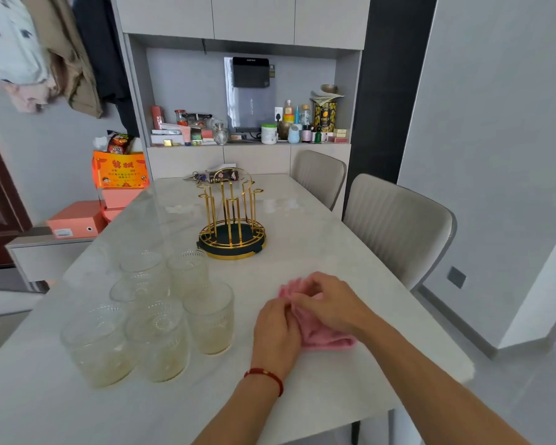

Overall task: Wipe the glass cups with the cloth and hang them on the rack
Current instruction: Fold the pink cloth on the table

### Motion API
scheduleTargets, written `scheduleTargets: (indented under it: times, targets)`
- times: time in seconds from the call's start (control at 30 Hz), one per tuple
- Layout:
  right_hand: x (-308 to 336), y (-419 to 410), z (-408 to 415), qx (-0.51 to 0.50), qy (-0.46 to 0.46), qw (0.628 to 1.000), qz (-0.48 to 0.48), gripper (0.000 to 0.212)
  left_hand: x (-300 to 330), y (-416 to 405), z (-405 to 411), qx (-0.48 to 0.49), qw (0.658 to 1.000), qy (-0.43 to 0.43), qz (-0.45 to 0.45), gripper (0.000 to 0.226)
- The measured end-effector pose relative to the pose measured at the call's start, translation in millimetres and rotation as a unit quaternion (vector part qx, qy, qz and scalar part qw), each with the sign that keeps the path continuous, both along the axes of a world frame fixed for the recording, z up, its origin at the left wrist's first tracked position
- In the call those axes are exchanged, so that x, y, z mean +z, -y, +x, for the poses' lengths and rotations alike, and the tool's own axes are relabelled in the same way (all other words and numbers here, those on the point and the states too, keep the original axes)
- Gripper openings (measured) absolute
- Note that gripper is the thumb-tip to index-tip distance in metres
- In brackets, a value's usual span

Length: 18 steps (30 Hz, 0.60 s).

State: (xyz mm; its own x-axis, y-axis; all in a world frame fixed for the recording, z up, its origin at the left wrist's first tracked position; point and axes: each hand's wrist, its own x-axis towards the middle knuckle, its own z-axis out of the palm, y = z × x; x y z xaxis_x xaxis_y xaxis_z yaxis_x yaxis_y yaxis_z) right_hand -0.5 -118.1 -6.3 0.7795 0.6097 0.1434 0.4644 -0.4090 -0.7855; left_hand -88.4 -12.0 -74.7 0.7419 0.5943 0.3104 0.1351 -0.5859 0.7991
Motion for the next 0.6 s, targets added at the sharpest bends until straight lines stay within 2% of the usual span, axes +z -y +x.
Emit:
scheduleTargets:
  times: [0.03,0.1,0.17,0.2,0.27,0.43,0.5,0.6]
  targets:
    - [-3.3,0.5,0.8,-0.022,0.022,0.999,0.008,0.016,2.2,-1.6,-0.4,0.018,1.0,0.006,-0.022,0.02]
    - [-7.8,12.0,13.1,-0.131,0.032,0.99,0.037,0.029,3.7,-4.6,0.2,0.039,0.996,0.011,-0.075,0.017]
    - [-13.8,28.5,27.6,-0.213,0.053,0.974,-0.047,0.026,3.3,-4.3,1.0,0.028,0.995,0.005,-0.098,0.008]
    - [-19.1,35.3,31.7,-0.221,0.06,0.966,-0.116,0.021,3.4,-3.5,1.7,0.021,0.996,-0.005,-0.091,0.015]
    - [-34.8,41.5,33.3,-0.192,0.052,0.959,-0.2,0.021,6.3,0.2,4.8,0.01,0.997,-0.028,-0.071,0.025]
    - [-50.5,45.7,22.7,-0.164,0.04,0.975,-0.146,0.03,18.0,-4.6,16.2,0.048,0.998,0.005,-0.041,0.036]
    - [-48.9,46.2,16.8,-0.151,0.033,0.976,-0.154,0.028,16.8,-10.9,17.2,0.058,0.997,-0.036,-0.039,0.034]
    - [-45.6,42.2,6.4,-0.141,0.078,0.967,-0.197,0.028,16.0,-16.5,17.2,0.044,0.991,-0.122,0.008,0.036]
